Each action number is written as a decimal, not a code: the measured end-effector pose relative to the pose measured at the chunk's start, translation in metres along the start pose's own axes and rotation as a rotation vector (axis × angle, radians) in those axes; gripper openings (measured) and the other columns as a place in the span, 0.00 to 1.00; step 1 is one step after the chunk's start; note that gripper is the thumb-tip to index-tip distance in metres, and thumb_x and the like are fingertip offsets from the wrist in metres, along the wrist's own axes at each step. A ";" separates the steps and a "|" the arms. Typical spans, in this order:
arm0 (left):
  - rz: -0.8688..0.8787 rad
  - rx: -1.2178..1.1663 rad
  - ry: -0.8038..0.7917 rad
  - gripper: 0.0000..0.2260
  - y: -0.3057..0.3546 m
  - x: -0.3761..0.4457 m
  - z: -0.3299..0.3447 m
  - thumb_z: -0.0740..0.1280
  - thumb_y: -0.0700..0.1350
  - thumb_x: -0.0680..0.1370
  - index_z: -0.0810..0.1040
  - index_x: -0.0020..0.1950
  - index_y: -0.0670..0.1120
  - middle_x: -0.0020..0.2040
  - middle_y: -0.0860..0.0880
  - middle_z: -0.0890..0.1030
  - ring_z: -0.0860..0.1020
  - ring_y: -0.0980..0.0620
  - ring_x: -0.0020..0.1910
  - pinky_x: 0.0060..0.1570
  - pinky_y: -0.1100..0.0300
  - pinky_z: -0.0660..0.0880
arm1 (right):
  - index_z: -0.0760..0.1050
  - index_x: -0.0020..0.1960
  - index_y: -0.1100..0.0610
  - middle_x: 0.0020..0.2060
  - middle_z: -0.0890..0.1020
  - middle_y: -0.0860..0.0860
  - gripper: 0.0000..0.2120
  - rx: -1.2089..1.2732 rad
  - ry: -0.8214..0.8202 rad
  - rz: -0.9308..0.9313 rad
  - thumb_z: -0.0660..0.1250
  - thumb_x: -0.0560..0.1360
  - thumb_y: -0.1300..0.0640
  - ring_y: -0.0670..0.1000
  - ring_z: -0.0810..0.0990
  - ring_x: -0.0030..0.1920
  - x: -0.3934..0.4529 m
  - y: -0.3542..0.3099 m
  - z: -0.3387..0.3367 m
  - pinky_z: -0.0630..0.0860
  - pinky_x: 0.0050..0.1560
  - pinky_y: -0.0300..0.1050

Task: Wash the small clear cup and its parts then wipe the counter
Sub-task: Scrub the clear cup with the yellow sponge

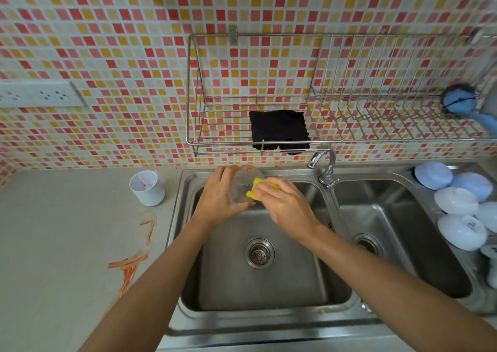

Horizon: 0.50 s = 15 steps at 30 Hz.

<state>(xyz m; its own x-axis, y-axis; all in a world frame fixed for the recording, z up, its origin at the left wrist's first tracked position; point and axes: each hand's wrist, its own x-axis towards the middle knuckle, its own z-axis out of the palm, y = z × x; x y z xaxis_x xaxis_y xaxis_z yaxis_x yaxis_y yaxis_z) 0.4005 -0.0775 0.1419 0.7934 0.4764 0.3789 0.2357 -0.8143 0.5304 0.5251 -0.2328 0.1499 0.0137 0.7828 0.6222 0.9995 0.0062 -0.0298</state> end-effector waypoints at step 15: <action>0.243 0.203 -0.200 0.31 0.008 0.021 -0.017 0.76 0.54 0.65 0.72 0.65 0.47 0.61 0.50 0.75 0.70 0.51 0.57 0.57 0.61 0.69 | 0.82 0.57 0.53 0.54 0.84 0.47 0.16 0.141 -0.248 0.042 0.66 0.71 0.63 0.51 0.78 0.57 -0.009 0.005 -0.009 0.76 0.52 0.50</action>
<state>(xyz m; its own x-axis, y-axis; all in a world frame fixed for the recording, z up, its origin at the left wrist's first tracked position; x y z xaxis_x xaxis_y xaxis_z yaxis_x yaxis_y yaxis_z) 0.4090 -0.0686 0.1672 0.9293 0.2029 0.3087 0.1171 -0.9544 0.2748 0.5300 -0.2459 0.1510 0.0303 0.9125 0.4080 0.9843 0.0437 -0.1707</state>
